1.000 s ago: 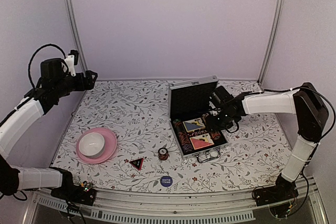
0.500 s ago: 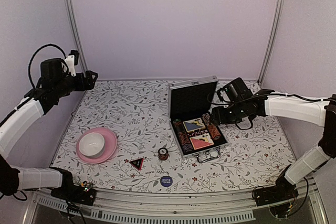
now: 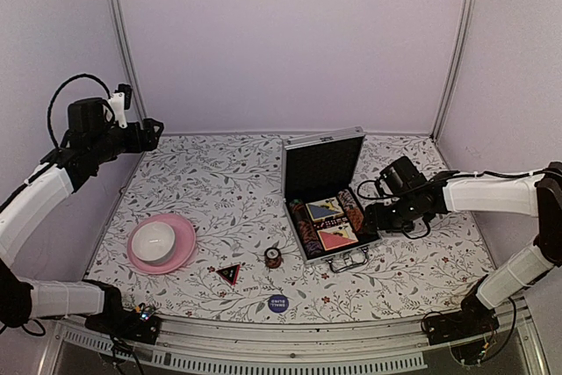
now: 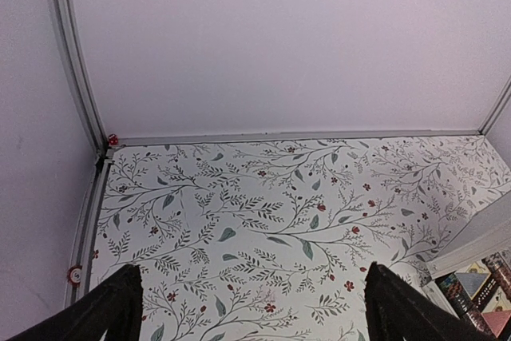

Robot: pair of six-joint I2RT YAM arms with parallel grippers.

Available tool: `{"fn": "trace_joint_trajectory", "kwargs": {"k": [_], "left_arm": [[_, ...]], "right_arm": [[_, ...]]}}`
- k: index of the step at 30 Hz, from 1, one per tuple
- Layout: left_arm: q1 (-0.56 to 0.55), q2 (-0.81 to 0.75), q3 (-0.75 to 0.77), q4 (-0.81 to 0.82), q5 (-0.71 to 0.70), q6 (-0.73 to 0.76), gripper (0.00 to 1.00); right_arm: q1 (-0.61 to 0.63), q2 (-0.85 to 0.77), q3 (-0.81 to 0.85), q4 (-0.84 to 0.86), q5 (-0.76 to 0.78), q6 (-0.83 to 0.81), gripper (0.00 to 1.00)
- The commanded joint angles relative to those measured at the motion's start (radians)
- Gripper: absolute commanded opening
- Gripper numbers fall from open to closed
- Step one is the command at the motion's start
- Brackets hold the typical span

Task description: Pack up texas hold em set

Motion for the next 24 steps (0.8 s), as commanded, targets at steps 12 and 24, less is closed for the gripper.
{"fn": "trace_joint_trajectory", "kwargs": {"k": [12,24], "left_arm": [[0.009,-0.014,-0.013,0.017,-0.001,0.000,0.97],[0.009,-0.009,-0.013,0.018,-0.001,0.000,0.97]], "right_arm": [[0.000,0.037,0.009,0.030,0.076,0.035,0.73],[0.000,0.083,0.039,0.044,0.097,0.022,0.73]]}}
